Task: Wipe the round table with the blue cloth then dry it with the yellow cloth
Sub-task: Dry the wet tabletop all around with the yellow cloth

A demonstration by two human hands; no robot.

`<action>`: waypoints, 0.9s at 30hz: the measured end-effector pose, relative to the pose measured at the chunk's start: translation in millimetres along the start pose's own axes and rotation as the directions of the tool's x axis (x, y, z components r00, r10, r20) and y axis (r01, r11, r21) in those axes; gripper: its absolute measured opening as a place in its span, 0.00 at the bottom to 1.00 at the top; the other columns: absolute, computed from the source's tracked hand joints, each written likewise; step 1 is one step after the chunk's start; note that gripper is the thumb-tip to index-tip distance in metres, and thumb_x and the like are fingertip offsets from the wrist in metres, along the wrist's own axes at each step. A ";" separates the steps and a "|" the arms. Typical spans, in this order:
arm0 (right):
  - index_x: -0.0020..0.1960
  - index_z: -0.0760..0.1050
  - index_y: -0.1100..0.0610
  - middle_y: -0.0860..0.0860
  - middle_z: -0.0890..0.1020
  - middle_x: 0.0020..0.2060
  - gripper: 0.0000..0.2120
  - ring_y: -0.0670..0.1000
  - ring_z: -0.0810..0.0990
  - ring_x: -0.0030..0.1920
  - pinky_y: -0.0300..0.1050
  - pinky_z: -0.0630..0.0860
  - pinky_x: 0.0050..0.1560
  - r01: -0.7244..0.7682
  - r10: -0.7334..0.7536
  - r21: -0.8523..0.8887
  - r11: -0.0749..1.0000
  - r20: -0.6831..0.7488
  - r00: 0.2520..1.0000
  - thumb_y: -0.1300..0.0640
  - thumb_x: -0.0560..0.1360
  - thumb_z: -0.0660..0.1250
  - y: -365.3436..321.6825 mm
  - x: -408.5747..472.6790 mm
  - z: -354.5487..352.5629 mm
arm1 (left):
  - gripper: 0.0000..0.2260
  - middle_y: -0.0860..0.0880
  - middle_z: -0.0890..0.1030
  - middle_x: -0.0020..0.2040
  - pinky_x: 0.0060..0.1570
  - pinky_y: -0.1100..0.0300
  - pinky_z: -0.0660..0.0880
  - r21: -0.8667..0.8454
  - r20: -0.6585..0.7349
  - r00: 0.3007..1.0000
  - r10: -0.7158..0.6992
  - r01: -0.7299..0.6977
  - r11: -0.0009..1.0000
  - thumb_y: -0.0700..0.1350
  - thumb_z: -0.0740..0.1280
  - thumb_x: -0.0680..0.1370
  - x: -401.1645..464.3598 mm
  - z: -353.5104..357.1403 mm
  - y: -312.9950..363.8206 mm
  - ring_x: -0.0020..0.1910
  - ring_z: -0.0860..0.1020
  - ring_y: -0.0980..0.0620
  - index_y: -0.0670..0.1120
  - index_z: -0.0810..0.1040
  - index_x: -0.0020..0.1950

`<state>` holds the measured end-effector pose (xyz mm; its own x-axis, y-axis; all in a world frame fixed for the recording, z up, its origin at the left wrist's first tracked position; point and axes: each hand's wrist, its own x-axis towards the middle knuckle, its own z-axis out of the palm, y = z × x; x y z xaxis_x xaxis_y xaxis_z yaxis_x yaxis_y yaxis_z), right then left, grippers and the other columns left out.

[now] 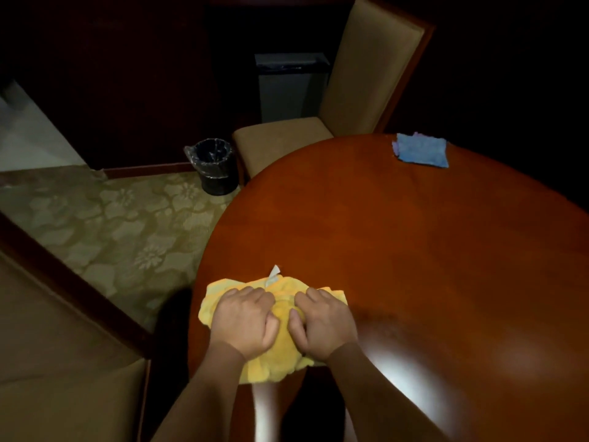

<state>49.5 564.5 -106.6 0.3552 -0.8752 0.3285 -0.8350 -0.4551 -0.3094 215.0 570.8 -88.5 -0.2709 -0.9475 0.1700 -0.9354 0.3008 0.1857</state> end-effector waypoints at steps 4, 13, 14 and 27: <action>0.35 0.73 0.56 0.52 0.76 0.30 0.13 0.53 0.75 0.30 0.39 0.65 0.27 -0.011 0.011 0.004 1.000 -0.043 0.999 0.49 0.71 0.57 4.2 15.1 2.1 | 0.13 0.49 0.76 0.27 0.29 0.58 0.70 0.032 -0.040 0.999 -0.025 0.026 0.999 0.48 0.55 0.66 13.7 2.8 -2.8 0.26 0.75 0.47 0.45 0.77 0.31; 0.36 0.74 0.56 0.51 0.76 0.30 0.14 0.52 0.76 0.30 0.42 0.69 0.26 0.025 -0.025 -0.006 1.000 0.051 0.998 0.49 0.72 0.56 -20.4 -42.8 -24.3 | 0.11 0.50 0.71 0.24 0.26 0.60 0.64 0.047 0.027 0.989 -0.144 0.142 0.989 0.48 0.55 0.66 -58.9 -20.7 43.5 0.23 0.70 0.50 0.46 0.71 0.27; 0.37 0.73 0.56 0.51 0.76 0.30 0.14 0.52 0.75 0.30 0.42 0.70 0.26 0.026 -0.027 0.006 1.000 0.072 0.997 0.49 0.72 0.56 -24.5 -56.3 -28.2 | 0.11 0.50 0.71 0.24 0.26 0.60 0.64 0.050 0.044 0.990 -0.134 0.132 0.990 0.48 0.55 0.65 -71.6 -22.8 49.1 0.23 0.70 0.50 0.46 0.71 0.27; 0.37 0.74 0.55 0.51 0.75 0.32 0.11 0.53 0.75 0.32 0.41 0.68 0.27 0.131 -0.131 0.010 0.991 0.090 0.987 0.49 0.70 0.59 -41.1 -115.8 -35.8 | 0.09 0.50 0.73 0.27 0.28 0.58 0.68 -0.052 0.002 0.995 -0.100 0.100 0.994 0.48 0.58 0.64 -132.4 -18.2 65.6 0.26 0.72 0.50 0.46 0.74 0.29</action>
<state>27.6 690.5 -100.0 0.4980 -0.8190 0.2849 -0.7771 -0.5673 -0.2725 193.6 717.9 -81.3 -0.1760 -0.9731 0.1484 -0.9448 0.2093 0.2521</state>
